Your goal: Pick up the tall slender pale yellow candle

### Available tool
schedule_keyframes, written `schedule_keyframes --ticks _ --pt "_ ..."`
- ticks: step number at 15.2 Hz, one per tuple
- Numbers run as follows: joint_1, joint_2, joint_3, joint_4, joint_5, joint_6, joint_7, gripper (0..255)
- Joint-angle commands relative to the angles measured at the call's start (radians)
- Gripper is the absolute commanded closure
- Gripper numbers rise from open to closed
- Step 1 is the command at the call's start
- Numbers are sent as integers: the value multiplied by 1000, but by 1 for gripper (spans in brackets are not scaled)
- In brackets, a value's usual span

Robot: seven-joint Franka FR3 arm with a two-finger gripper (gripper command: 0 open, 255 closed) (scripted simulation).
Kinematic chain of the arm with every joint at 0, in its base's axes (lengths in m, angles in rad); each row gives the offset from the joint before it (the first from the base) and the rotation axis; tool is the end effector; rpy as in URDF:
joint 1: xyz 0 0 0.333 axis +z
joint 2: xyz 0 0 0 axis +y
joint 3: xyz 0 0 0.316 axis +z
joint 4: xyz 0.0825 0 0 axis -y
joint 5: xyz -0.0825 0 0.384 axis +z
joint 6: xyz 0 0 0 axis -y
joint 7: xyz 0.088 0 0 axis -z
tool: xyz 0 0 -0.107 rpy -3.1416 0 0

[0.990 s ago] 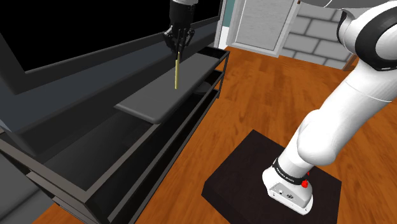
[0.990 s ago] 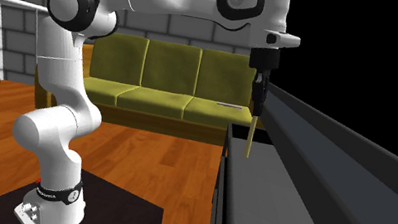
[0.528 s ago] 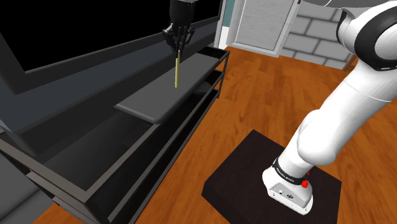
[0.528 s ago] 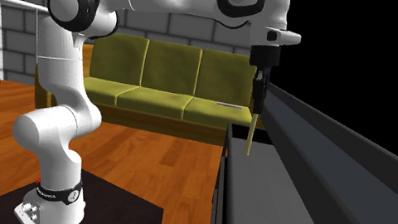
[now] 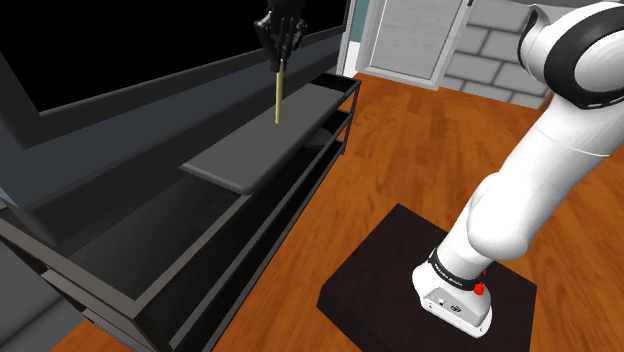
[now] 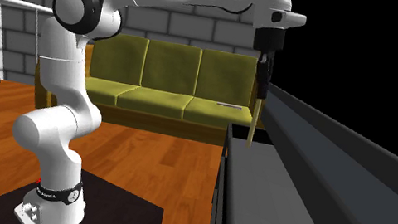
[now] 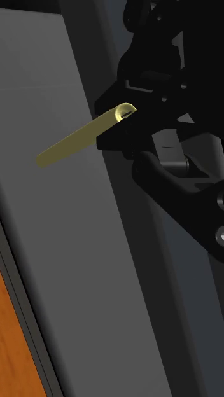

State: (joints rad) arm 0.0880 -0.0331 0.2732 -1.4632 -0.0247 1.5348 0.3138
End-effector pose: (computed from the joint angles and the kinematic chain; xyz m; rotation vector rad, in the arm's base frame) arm 0.5048 0.1911 0.6893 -3.1335 -0.0714 -0.1706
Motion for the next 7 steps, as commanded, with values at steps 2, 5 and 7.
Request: schedule_keyframes --ticks 2,5,7 --pt "2 21 3 65 -6 -46 3 255" --pt "6 47 6 141 -14 -96 7 255" --pt "6 48 7 145 -15 -99 7 255"
